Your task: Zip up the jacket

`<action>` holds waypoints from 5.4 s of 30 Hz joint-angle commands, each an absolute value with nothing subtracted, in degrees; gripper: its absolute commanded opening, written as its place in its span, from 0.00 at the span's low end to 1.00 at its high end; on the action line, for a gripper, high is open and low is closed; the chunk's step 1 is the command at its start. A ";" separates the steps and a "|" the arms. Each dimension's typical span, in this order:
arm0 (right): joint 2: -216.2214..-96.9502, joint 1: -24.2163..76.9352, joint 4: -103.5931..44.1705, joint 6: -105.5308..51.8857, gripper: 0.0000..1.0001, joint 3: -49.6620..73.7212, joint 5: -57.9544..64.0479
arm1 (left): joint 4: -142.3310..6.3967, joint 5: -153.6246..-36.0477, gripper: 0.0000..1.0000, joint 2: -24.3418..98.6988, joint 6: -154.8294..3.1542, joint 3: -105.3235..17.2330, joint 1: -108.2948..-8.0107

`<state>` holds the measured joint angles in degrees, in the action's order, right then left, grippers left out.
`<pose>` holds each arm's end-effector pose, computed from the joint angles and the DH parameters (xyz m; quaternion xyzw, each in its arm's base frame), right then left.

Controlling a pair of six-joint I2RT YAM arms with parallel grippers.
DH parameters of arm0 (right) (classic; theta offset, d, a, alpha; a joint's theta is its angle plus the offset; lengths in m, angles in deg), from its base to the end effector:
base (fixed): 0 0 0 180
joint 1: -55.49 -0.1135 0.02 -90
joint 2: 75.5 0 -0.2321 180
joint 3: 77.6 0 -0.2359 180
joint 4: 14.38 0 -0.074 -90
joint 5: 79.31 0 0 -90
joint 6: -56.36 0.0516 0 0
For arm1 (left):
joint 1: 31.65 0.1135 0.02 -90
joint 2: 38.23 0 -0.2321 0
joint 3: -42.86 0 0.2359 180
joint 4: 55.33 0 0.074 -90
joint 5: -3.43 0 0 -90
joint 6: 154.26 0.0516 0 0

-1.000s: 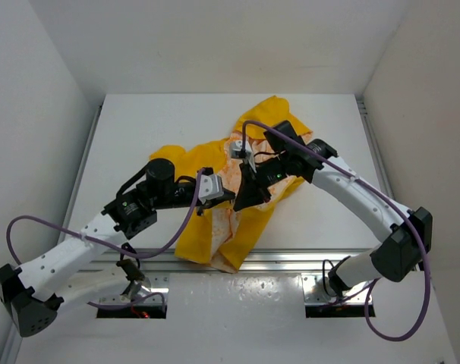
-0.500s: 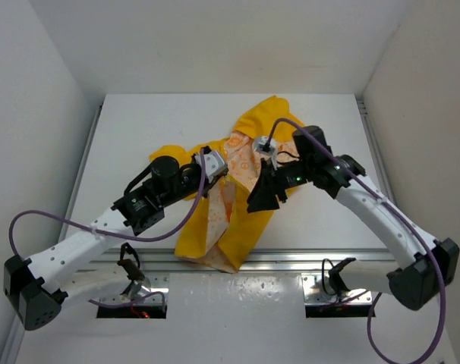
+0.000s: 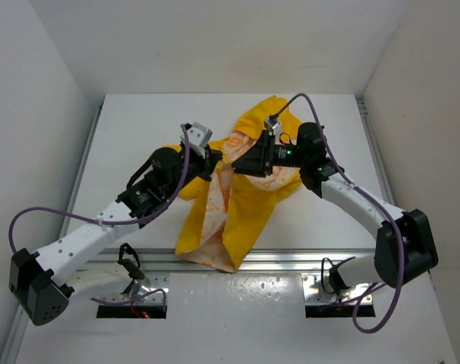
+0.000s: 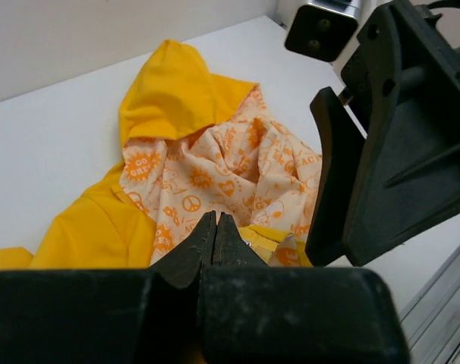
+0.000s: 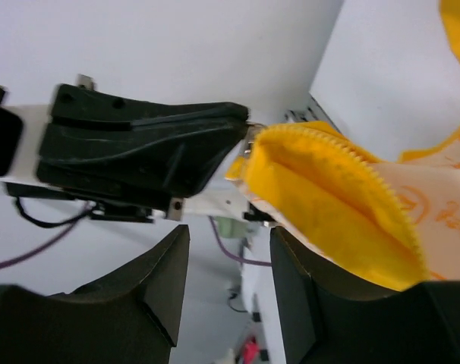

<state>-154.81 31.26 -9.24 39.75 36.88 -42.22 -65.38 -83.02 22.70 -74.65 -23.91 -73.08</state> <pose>0.2658 0.1647 0.2695 0.0184 0.7382 0.6616 0.1300 0.2024 -0.1743 0.3312 0.1756 0.7112 -0.2769 0.6219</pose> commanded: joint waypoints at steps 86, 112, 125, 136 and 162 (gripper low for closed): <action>-153.29 32.98 -0.02 43.09 0.00 34.75 -55.23 | -50.92 -99.75 0.00 27.08 -96.25 -20.22 -62.50; -150.99 21.47 -33.89 20.76 0.50 29.21 -11.46 | -53.55 -93.69 0.00 27.08 -100.73 -23.64 -62.50; -154.51 21.30 -21.65 26.92 0.58 28.25 -16.38 | -53.55 -93.69 0.00 26.02 -100.73 -22.50 -62.50; -156.98 19.63 -22.35 26.22 0.51 26.49 -14.71 | -54.07 -92.55 0.00 26.02 -98.18 -22.50 -64.26; -160.14 18.75 -25.96 24.56 0.11 24.21 -7.15 | -55.74 -90.44 0.00 24.35 -96.43 -21.45 -67.51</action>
